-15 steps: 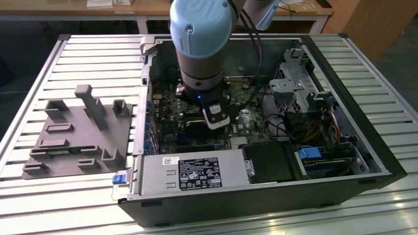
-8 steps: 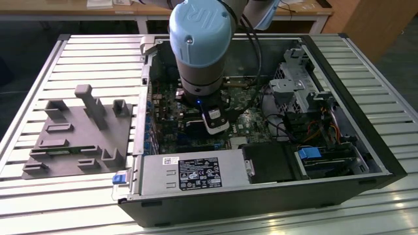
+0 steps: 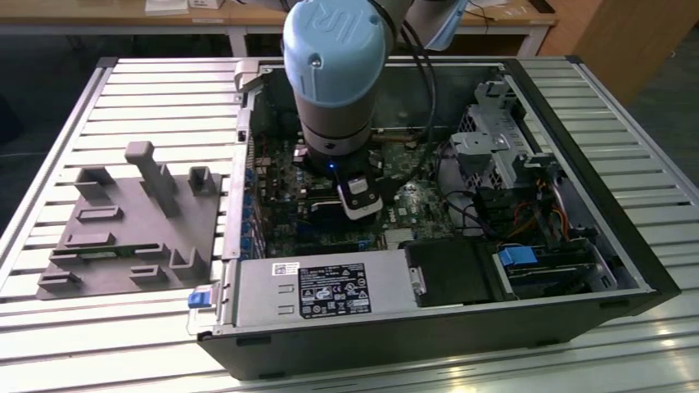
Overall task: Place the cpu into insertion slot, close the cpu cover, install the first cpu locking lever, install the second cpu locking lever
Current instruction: 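Install the second cpu locking lever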
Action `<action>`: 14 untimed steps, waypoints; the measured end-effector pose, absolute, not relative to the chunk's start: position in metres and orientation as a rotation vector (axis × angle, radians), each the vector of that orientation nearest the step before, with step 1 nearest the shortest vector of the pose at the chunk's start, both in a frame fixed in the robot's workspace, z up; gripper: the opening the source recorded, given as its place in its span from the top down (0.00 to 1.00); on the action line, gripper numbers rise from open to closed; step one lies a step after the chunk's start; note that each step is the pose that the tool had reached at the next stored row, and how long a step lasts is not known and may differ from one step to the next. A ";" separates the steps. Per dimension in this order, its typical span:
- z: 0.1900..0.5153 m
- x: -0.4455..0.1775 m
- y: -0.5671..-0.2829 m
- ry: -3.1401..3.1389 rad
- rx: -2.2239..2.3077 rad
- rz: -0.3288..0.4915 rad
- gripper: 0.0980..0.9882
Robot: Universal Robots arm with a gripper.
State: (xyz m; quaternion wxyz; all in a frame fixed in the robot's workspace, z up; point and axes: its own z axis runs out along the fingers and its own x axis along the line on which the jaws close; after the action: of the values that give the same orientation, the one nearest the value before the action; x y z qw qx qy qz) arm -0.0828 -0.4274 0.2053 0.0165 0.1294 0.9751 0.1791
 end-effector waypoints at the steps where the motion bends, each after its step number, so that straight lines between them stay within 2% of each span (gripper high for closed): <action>1: 0.205 -0.083 -0.427 3.032 0.402 0.557 1.00; 14: 0.201 -0.084 -0.424 3.029 0.403 0.578 1.00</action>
State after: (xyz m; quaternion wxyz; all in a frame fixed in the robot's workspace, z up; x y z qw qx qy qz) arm -0.0836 -0.4245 0.2014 0.0157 0.1295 0.9739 0.1857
